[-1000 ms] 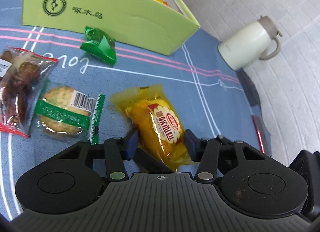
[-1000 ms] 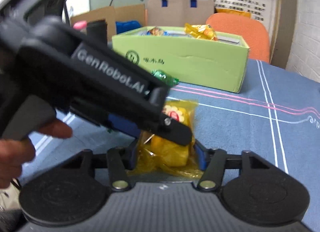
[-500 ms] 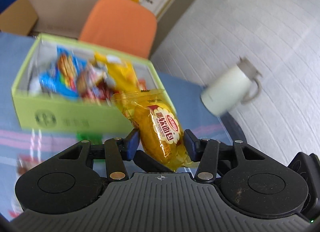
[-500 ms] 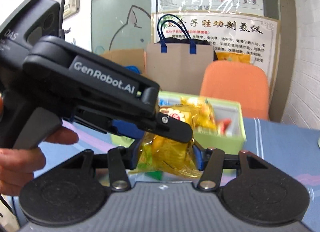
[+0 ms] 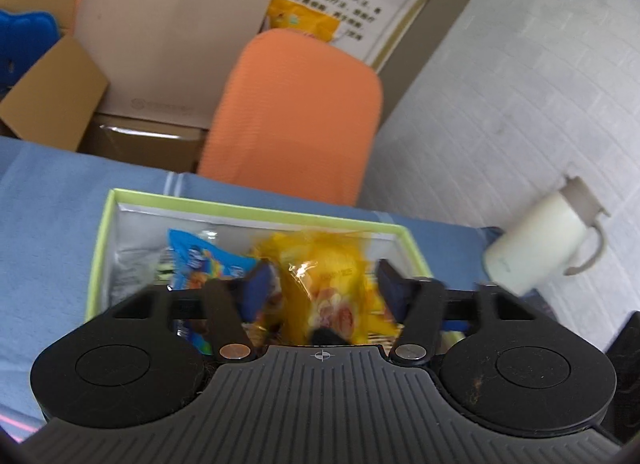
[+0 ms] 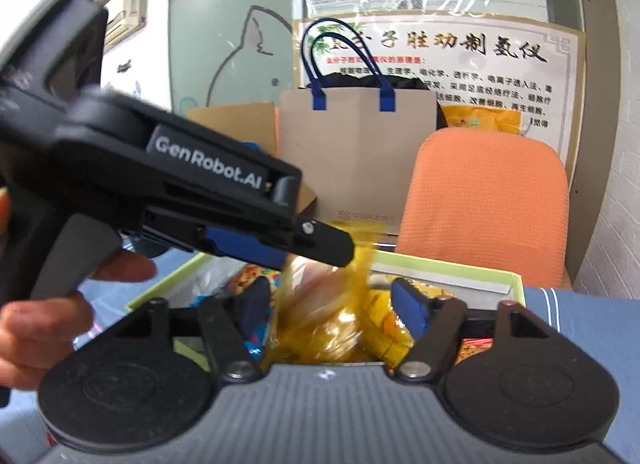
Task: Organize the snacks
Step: 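Drop the yellow bread packet into the green box from the left gripper, then move the left gripper to the round biscuit packet and grasp it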
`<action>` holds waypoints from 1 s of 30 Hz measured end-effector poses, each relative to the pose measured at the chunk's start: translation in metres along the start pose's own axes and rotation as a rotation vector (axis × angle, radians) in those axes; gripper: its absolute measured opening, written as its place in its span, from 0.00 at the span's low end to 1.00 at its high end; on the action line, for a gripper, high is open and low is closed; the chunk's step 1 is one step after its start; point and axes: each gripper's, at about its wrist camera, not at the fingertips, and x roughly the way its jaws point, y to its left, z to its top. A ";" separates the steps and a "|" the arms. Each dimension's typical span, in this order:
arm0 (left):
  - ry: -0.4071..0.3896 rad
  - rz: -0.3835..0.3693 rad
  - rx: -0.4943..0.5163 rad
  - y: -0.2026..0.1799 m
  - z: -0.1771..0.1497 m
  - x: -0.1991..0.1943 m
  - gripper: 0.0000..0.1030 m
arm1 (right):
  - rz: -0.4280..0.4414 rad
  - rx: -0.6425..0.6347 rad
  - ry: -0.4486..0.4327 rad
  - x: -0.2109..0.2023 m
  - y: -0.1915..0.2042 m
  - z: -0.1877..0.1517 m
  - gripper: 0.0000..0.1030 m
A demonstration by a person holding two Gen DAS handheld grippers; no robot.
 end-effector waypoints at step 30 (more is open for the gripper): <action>-0.044 -0.049 -0.259 0.075 -0.184 -0.167 0.71 | 0.261 -0.037 0.227 -0.070 0.134 -0.123 1.00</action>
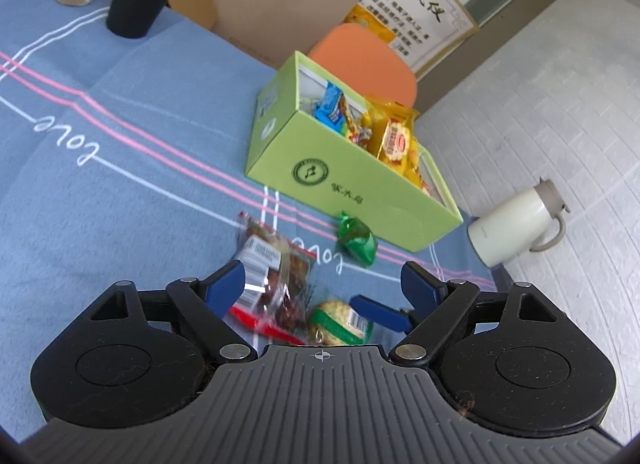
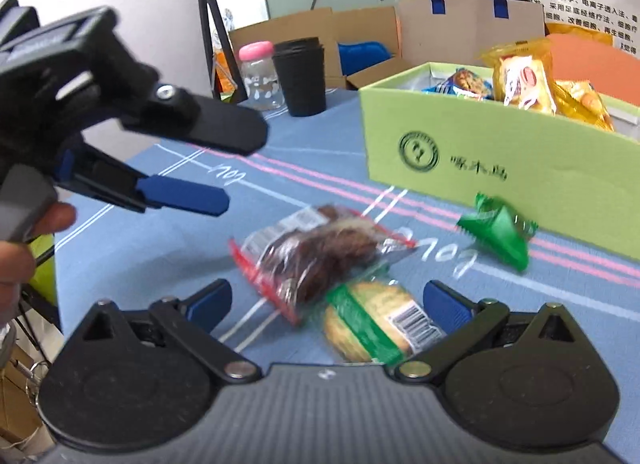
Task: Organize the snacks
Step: 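Move the left gripper to the round biscuit packet and grasp it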
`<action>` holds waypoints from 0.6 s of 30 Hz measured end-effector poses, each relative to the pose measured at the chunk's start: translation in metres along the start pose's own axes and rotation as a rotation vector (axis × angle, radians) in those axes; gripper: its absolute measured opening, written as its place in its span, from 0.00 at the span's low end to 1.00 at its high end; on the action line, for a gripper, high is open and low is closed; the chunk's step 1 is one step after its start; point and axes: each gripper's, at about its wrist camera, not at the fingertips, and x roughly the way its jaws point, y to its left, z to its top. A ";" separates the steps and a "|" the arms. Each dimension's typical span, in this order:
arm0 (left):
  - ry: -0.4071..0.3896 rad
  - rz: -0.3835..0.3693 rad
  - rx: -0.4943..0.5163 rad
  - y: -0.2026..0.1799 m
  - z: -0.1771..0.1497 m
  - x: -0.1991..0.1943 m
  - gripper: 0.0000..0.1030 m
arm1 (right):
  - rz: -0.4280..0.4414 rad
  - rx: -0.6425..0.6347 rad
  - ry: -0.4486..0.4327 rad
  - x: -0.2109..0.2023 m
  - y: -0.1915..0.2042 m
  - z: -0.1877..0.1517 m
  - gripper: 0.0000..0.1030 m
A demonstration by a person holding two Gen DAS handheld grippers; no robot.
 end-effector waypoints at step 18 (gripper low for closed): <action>0.188 -0.047 -0.037 -0.018 -0.043 0.036 0.57 | -0.155 0.016 -0.033 -0.028 0.022 -0.025 0.92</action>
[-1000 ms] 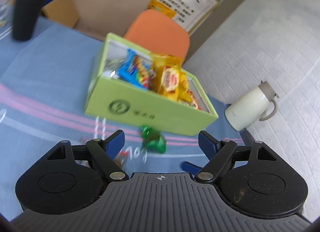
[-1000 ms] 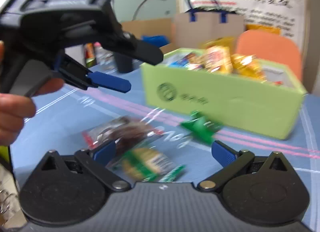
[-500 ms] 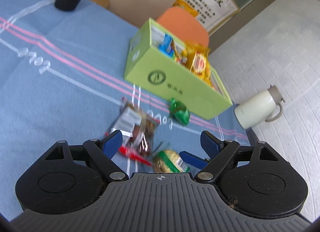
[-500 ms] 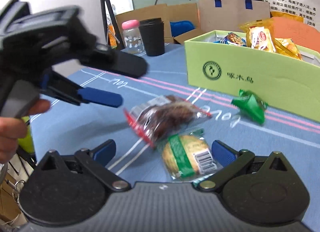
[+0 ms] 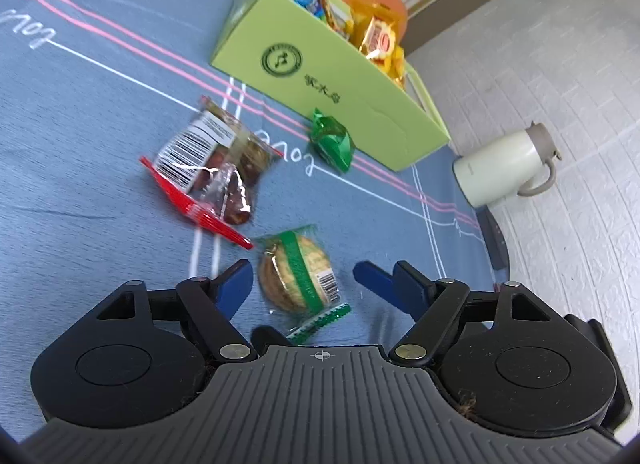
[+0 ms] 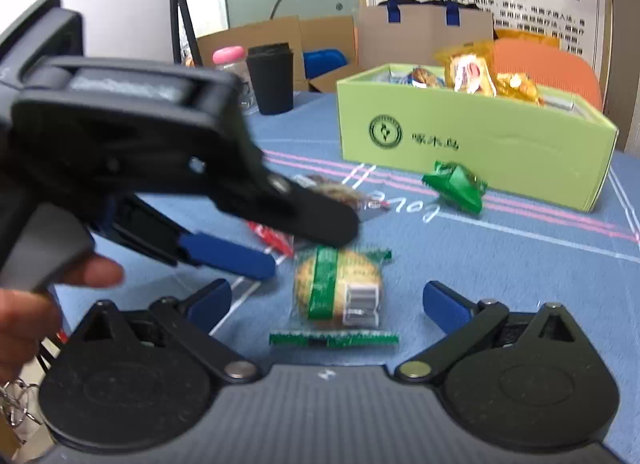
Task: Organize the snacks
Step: 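Move the left gripper to the round biscuit packet and grasp it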
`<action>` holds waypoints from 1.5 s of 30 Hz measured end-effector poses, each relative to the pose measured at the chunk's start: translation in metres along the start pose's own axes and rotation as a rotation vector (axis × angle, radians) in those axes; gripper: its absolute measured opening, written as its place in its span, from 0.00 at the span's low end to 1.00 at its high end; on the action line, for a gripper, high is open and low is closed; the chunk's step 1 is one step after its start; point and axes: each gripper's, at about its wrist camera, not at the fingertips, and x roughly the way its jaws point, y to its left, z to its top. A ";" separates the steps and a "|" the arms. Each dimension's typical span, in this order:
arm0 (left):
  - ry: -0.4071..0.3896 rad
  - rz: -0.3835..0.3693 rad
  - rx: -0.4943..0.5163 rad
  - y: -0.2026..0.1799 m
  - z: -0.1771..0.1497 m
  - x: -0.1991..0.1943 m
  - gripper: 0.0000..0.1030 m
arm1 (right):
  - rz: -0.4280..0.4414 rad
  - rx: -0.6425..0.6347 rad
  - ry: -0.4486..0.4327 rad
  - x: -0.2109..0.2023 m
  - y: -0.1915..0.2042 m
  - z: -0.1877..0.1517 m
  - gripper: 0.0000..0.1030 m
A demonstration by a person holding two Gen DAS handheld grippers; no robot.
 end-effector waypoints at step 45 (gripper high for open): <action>0.027 0.103 0.244 -0.066 -0.014 0.062 0.38 | -0.167 -0.014 -0.031 -0.011 -0.028 -0.018 0.63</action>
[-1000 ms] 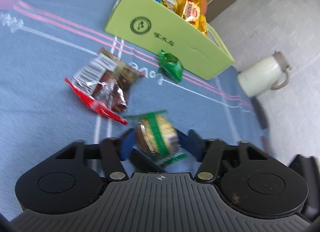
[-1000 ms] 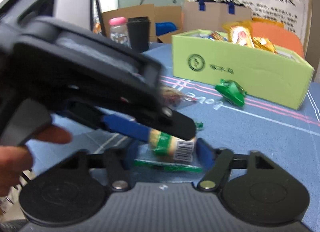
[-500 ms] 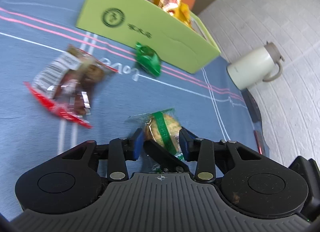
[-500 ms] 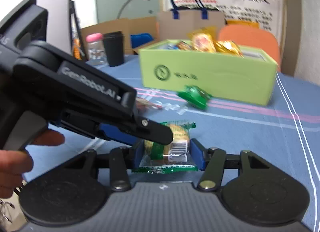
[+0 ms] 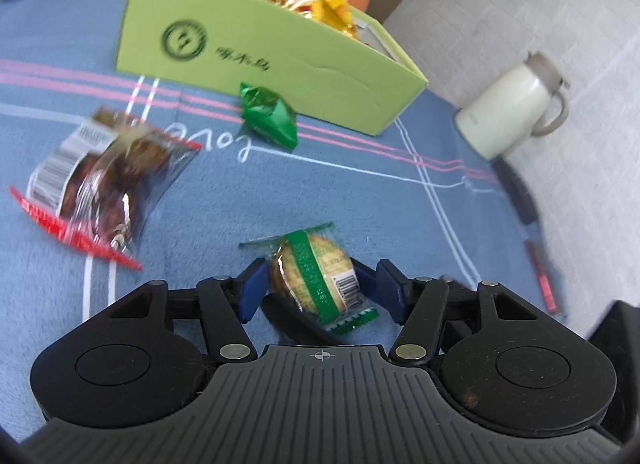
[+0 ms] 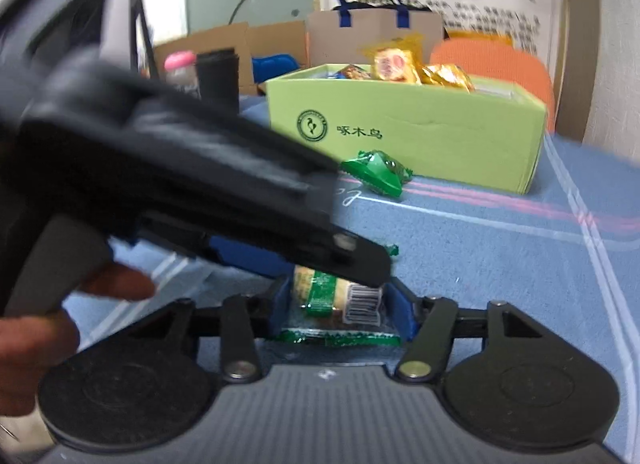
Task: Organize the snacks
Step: 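Move the left gripper to the round biscuit packet and grasp it, then carry the biscuit packet into the green box and release it, then grasp the green-wrapped candy with the left gripper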
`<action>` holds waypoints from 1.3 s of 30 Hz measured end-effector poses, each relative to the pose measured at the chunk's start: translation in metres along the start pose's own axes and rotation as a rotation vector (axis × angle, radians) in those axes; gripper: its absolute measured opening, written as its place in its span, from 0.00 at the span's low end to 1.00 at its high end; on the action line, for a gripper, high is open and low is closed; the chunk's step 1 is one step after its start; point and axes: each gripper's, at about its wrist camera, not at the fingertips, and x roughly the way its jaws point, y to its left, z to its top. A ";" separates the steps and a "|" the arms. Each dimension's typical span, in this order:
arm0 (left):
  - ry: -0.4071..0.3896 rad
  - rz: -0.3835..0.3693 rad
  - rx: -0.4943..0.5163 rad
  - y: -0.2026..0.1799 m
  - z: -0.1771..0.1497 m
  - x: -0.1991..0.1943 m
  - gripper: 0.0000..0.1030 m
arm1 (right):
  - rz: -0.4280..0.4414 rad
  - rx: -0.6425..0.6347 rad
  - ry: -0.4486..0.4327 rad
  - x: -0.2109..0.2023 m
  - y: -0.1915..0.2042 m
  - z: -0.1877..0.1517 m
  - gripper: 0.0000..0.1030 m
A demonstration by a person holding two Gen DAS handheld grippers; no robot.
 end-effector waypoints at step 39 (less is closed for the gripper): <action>-0.334 -0.087 0.185 -0.005 0.184 -0.019 0.58 | -0.047 -0.047 -0.242 0.031 -0.141 0.129 0.90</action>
